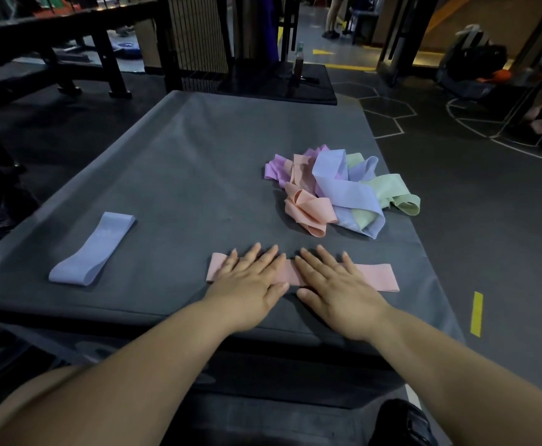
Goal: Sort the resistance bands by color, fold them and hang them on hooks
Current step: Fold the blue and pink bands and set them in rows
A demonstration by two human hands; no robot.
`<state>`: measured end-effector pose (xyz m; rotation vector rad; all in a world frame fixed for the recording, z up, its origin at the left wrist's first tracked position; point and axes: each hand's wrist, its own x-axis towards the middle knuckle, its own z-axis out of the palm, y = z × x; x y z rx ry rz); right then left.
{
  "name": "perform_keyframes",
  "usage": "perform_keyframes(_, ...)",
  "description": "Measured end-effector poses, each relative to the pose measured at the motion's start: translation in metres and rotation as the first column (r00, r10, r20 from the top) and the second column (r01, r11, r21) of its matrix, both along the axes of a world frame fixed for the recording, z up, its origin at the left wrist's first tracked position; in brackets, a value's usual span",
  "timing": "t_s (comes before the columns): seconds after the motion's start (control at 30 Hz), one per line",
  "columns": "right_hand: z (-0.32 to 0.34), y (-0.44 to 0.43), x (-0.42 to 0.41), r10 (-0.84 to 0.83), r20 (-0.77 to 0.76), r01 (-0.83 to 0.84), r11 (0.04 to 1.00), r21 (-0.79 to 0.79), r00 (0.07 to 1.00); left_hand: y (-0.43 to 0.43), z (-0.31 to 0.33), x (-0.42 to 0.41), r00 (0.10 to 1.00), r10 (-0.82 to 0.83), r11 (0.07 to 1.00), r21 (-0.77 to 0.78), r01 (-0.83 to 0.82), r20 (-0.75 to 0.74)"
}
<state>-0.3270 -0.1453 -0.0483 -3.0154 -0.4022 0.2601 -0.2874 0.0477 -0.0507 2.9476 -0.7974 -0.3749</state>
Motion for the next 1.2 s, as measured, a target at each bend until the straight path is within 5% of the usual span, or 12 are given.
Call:
perform_keyframes(0.93, -0.007, -0.077, -0.019, -0.173, -0.002, 0.173, 0.985, -0.019, 0.985, 0.026, 0.001, 0.0, 0.997, 0.046, 0.999, -0.004, -0.047, -0.065)
perform_keyframes(1.1, -0.004, -0.074, -0.018, -0.217, -0.011, 0.217, 0.976, -0.012, 0.976, 0.031, 0.006, 0.008, 0.984, 0.101, 0.929, -0.34, -0.147, -0.149)
perform_keyframes(1.2, 0.002, -0.072, -0.014, -0.205, 0.0, 0.205, 0.978, -0.047, 0.979, 0.035, 0.007, 0.015, 0.984, 0.179, 0.872, -0.459, -0.169, -0.023)
